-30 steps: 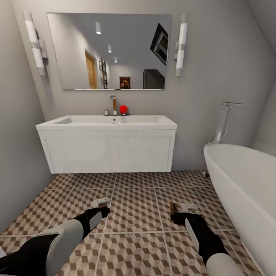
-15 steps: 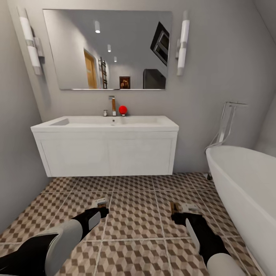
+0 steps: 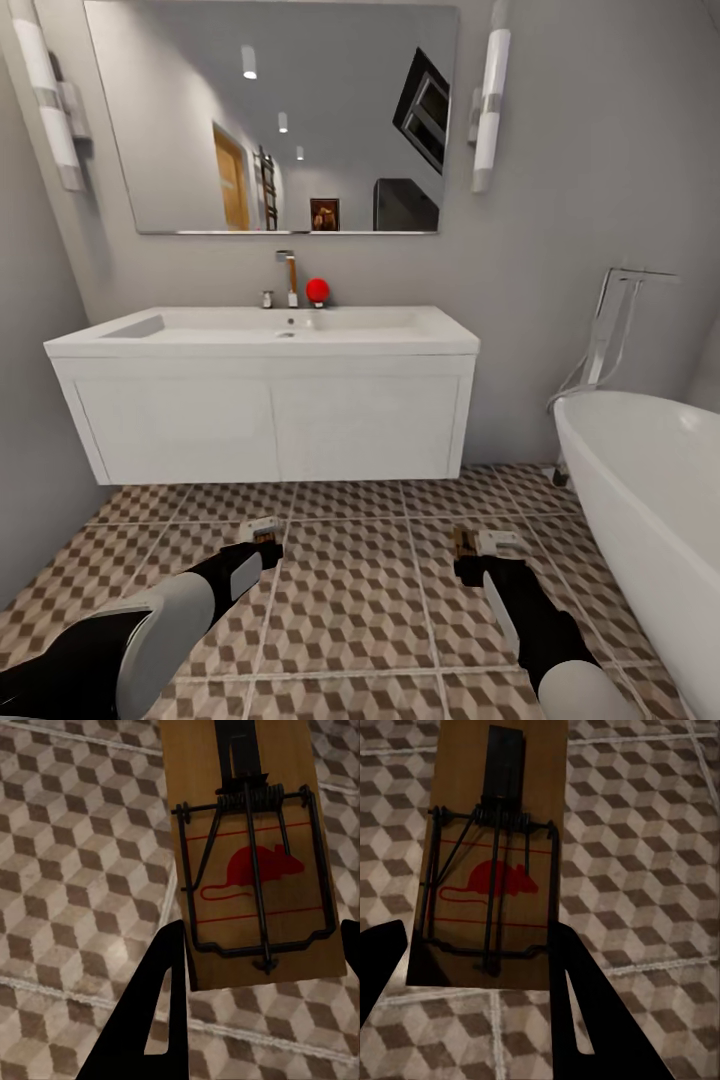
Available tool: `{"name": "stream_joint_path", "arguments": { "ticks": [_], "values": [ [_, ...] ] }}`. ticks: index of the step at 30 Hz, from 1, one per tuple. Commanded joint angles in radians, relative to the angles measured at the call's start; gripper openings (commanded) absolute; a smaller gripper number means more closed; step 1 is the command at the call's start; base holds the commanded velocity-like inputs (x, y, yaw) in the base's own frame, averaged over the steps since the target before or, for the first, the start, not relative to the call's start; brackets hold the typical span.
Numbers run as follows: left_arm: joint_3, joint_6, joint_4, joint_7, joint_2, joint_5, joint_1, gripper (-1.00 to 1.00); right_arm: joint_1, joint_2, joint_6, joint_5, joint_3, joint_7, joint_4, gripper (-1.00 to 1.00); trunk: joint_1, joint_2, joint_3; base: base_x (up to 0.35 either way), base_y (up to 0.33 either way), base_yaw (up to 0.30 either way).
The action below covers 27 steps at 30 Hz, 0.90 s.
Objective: Take the four mousetraps from the cabinet in the bathroom and place them on the bathroom floor. Make sure all four end up on the same floor surface, and ensure that at least two of them are either under or directly next to the same bathroom sink.
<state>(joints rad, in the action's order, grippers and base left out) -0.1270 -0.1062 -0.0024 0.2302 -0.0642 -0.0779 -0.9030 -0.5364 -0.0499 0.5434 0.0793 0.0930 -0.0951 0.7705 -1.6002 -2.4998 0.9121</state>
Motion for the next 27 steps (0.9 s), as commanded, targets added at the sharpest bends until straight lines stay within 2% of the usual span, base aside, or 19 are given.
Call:
{"name": "stream_joint_path", "arguments": {
  "ticks": [1, 10, 20, 27],
  "values": [
    [-0.003, -0.003, 0.0, 0.004, 0.001, -0.006, -0.001, -1.0, 0.0, -0.003, 0.007, 0.011, 0.005, 0.0, 0.002, -1.0, 0.0, 0.0, 0.001, 0.188, 0.0, 0.0],
    [-0.003, -0.003, -0.001, 0.0, 0.004, -0.006, -0.001, -1.0, 0.0, -0.005, 0.047, 0.014, 0.01, -0.005, 0.004, -1.0, 0.0, 0.0, 0.001, 0.055, 0.0, 0.007],
    [-0.002, -0.003, -0.001, -0.002, 0.003, -0.005, -0.001, -1.0, 0.0, -0.007, 0.071, 0.016, 0.009, -0.007, 0.003, -1.0, 0.0, 0.0, 0.001, 0.003, 0.0, 0.193],
    [-0.002, -0.003, -0.001, -0.002, 0.001, -0.004, -0.001, -1.0, 0.0, -0.008, 0.072, 0.018, 0.009, -0.006, 0.003, -1.0, 0.0, 0.0, 0.001, 0.0, 0.0, 0.053]
  ]
}}
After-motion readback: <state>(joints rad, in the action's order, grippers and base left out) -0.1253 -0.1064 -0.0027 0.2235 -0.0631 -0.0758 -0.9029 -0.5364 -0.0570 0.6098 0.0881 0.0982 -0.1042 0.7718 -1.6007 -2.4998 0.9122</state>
